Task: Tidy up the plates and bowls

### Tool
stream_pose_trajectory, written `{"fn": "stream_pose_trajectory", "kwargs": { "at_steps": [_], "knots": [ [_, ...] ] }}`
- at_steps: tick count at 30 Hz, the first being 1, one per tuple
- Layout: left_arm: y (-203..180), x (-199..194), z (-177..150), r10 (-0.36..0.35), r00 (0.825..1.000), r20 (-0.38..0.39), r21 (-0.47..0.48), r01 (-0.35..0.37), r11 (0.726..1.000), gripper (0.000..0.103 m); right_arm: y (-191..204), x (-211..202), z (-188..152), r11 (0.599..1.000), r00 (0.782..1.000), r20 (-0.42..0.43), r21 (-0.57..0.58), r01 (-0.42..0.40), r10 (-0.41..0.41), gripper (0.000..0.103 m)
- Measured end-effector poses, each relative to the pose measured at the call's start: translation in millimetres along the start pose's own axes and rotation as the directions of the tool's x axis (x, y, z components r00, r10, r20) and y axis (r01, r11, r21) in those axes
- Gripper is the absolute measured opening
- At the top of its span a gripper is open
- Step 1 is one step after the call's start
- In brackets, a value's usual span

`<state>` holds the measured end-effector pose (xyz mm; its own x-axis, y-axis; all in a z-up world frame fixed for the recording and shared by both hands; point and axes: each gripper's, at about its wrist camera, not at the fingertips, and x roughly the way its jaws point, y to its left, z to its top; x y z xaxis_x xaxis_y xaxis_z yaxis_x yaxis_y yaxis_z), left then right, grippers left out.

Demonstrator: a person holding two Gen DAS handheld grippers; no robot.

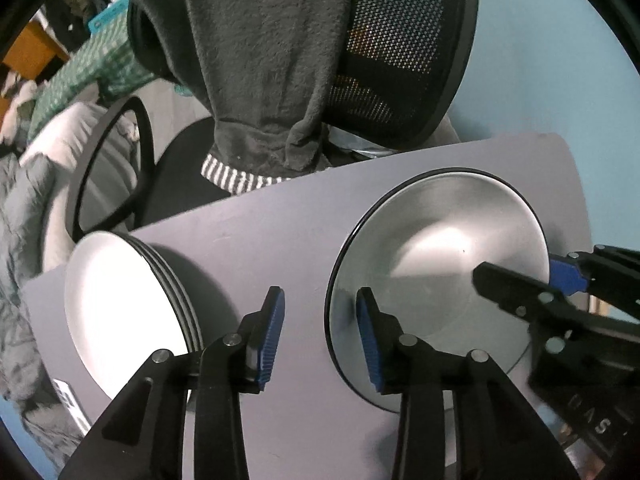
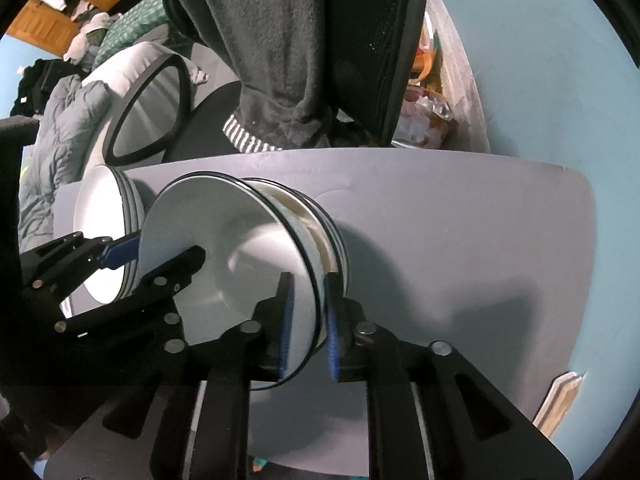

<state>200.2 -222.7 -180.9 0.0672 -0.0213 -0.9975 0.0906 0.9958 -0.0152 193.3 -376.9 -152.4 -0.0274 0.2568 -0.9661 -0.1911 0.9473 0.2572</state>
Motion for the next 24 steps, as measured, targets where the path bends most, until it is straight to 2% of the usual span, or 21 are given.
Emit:
{"fn": "stream_pose_trajectory", "kwargs": {
  "at_steps": [5,13,16,19,24],
  "knots": [
    [5,-5,-4,-0.022,1.0,0.009,-0.029,0.022,0.999,0.037,4,-3,0,1.0,1.0,0.001,0.019,-0.007,0.007,0.034],
    [12,-15,-7,-0.056,0.998,0.034,-0.058,0.058,0.997,0.038,2,-8,-4,0.999,1.0,-0.009,0.041,-0.022,0.022,0.037],
    [15,-21,-9,-0.066,0.997,0.05,-0.062,0.069,0.996,0.04,1,-13,-7,0.999,1.0,0.001,0.049,-0.01,0.01,0.046],
    [17,-29,-13,-0.075,0.995,0.065,-0.064,0.079,0.995,0.04,-1,-16,-11,0.998,1.0,0.003,0.055,-0.013,0.013,0.046],
    [24,-51,-25,-0.081,0.991,0.108,-0.068,0.089,0.994,0.04,-4,-34,-21,0.998,0.998,0.061,0.051,0.03,-0.033,0.046]
  ]
}}
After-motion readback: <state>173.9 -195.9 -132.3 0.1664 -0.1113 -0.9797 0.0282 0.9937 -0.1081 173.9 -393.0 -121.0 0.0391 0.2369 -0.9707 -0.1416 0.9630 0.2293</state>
